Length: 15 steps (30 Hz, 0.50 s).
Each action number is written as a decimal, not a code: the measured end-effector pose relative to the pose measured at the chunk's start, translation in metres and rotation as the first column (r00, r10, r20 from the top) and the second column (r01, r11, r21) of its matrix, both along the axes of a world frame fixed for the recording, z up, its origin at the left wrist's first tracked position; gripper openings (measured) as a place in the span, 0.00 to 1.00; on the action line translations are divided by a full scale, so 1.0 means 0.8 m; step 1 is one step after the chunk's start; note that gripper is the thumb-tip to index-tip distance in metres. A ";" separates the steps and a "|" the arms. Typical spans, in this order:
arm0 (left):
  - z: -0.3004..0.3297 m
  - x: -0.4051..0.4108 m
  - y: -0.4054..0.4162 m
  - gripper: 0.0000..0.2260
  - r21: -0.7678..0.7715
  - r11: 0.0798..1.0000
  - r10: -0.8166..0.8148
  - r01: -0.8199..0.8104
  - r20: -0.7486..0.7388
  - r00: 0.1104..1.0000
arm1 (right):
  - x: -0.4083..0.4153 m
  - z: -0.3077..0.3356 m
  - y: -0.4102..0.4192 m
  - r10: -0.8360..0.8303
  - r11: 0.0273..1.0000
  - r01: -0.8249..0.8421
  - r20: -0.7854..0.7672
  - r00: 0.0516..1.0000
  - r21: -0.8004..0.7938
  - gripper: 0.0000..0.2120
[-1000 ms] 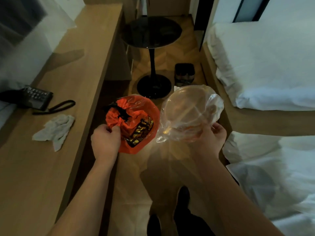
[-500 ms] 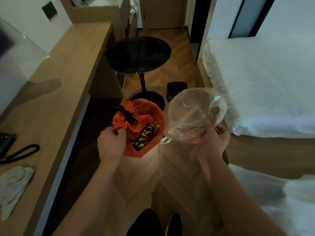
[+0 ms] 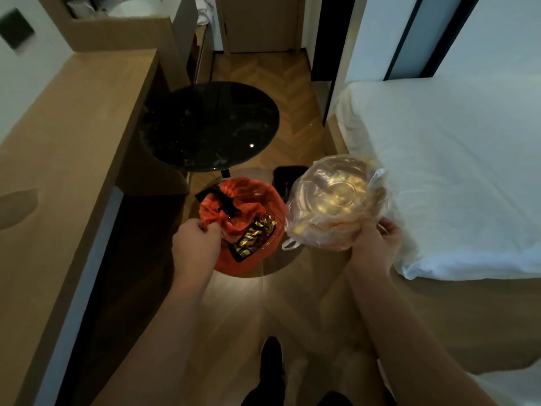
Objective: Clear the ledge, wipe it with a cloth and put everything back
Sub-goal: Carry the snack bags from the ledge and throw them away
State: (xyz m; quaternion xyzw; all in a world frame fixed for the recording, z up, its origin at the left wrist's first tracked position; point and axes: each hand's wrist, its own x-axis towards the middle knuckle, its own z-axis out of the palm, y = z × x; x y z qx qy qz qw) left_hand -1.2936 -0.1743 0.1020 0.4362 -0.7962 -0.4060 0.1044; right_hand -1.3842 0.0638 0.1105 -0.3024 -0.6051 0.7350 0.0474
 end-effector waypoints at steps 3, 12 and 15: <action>0.005 -0.066 -0.014 0.11 -0.016 1.000 -0.021 0.021 0.007 1.000 | -0.059 0.005 -0.010 -0.058 0.998 0.058 -0.026 0.998 0.003 0.13; -0.010 -0.253 -0.018 0.13 -0.059 0.994 -0.088 0.091 0.048 0.995 | -0.246 -0.021 -0.028 -0.124 0.992 0.124 0.024 0.992 -0.011 0.11; -0.011 -0.321 -0.022 0.12 -0.100 0.990 -0.093 0.100 0.073 0.993 | -0.325 -0.022 -0.029 -0.111 0.993 0.112 0.042 0.993 -0.022 0.12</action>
